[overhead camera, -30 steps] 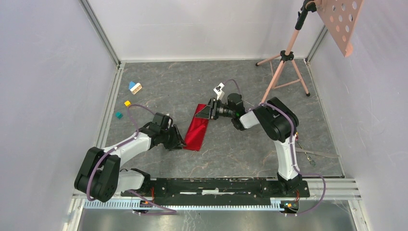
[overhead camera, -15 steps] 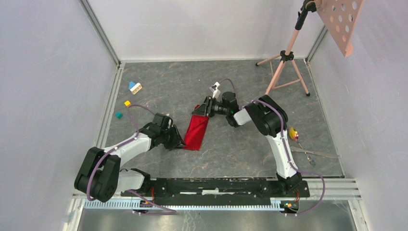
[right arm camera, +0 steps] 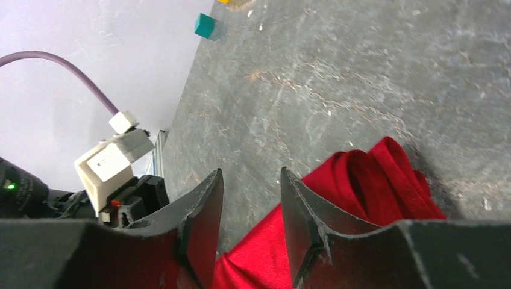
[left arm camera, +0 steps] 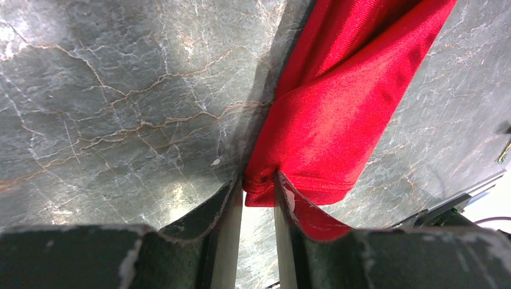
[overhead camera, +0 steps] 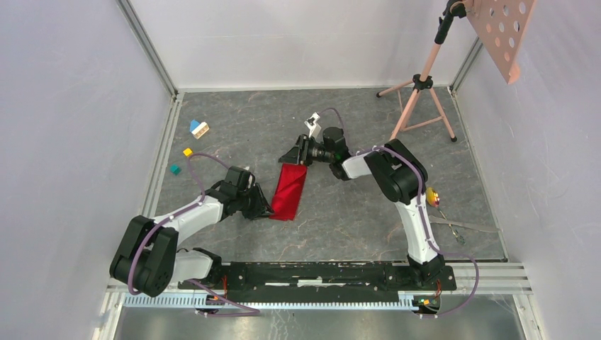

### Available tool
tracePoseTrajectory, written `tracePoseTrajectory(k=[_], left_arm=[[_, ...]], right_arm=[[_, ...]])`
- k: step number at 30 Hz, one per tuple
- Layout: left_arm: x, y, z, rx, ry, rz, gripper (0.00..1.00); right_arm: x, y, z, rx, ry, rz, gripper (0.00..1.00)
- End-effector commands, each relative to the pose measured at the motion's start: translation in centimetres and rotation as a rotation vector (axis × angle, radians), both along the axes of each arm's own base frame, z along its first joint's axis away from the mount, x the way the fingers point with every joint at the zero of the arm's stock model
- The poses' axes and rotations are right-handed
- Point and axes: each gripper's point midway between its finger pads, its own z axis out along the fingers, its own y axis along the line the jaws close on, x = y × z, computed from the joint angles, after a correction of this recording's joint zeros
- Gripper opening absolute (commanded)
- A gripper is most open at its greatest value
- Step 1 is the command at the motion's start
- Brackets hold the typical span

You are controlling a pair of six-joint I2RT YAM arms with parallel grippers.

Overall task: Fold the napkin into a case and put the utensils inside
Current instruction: Move the smaller rectangle folded napkin to the center of the board.

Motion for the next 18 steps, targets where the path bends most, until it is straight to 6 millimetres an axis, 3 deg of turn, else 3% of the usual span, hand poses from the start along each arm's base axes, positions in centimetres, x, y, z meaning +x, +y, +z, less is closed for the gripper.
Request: tracePoseTrajectory(k=[1,6,12,16,18], left_arm=[[-1.0,1.4,-1.4,0.073,0.029,0.019,0.34],[-0.2,0.9,1.6,0.031,-0.05,0.006,0.46],[1.3,0.8,5.6,0.017,-0.163,-0.003,0.71],[3.1,-0.7,6.1,-0.032,-0.178,-0.054,0.77],[3.8,-1.6,5.1,-0.049,-0.146,-0.08,0.78]], right_arm=[[0.6,0.9,4.0,0.038,-0.104,0.013,0.46],[-0.6,0.3,3.9,-0.006,-0.109,0.035,0.48],[-1.9,-2.3,6.0,-0.206,-0.201,0.056,0.57],[-3.5,-5.5,6.3,-0.293,-0.212,0.043,0.61],[-4.5,-7.3,6.3,-0.29,-0.204,0.029,0.62]])
